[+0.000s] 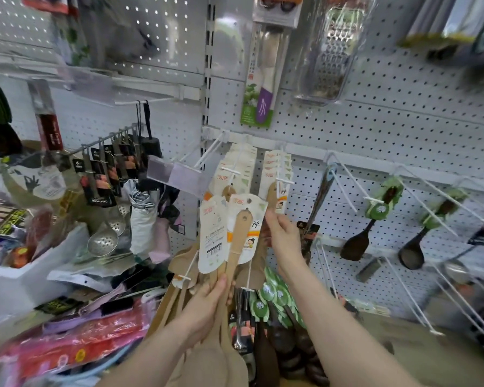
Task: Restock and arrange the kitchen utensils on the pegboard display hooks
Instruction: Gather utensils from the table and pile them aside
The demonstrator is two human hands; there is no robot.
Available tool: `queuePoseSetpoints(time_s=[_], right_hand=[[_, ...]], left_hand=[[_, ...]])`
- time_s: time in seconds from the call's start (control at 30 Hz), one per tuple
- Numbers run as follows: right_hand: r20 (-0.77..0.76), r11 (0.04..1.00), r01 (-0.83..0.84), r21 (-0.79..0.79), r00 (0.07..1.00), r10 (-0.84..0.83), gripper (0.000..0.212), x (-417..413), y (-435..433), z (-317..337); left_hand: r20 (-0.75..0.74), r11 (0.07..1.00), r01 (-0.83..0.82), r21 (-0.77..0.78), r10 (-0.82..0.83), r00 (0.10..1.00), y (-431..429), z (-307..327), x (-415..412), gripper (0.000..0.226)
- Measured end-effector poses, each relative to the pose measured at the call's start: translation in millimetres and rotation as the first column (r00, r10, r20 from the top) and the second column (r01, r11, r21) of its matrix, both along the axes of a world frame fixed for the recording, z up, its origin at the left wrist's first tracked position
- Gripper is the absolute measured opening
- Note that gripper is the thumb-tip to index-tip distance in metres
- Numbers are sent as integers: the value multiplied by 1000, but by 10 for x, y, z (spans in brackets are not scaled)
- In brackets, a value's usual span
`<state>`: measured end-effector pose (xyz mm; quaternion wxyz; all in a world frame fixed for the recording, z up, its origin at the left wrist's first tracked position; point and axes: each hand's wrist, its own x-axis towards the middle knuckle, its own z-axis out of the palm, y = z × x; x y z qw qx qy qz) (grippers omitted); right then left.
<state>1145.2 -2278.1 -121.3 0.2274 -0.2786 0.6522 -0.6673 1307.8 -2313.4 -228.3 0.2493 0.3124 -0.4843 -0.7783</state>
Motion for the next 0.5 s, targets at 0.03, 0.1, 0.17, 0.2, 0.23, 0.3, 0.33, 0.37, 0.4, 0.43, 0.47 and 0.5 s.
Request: queuePoseSetpoints(time_s=[0.03,0.1,0.17,0.2,0.23,0.3,0.33,0.37,0.4,0.43,0.47,0.5], right_hand=[[-3,1000,-7,0,1000,7,34,42,36,9],[10,1000,-14,6,1000,14,47,134,117,30],[-34,1000,-12,5,999,13,41,221,216,49],[-65,1000,-13,-6,998,13,29,253,264,40],[-92,1000,-15,-28,996,12,20,288,305,45],[-104,999,-1,-54,995,-5,19,359,390,60],[-91,998,8,-60,996,-14,19,377,422,64],[-76,998,11,-62,997,-16,18,394,449,75],[-66,998,16,-61,998,-20,17,415,482,94],[-57,998,22,-63,998,-26,16,430,508,108],[-41,997,34,-74,998,-37,14,445,533,121],[-14,995,52,-91,998,-53,14,454,558,139]], left_hand=[[-2,1000,2,8,-1,1000,35,14,21,33],[0,1000,12,-9,-12,1000,93,20,65,32],[17,999,38,-23,-38,999,155,24,114,41],[35,998,51,-29,-50,998,189,21,137,45],[54,998,55,-33,-53,997,222,26,156,46],[63,997,58,-48,-55,996,287,36,195,44],[57,997,53,-63,-49,997,318,42,208,43],[52,996,45,-78,-41,998,347,58,221,43],[50,995,44,-91,-40,998,370,63,236,43],[51,994,46,-96,-41,998,388,78,248,45],[59,995,45,-95,-39,997,400,94,260,45],[64,996,39,-80,-34,997,413,129,275,41]])
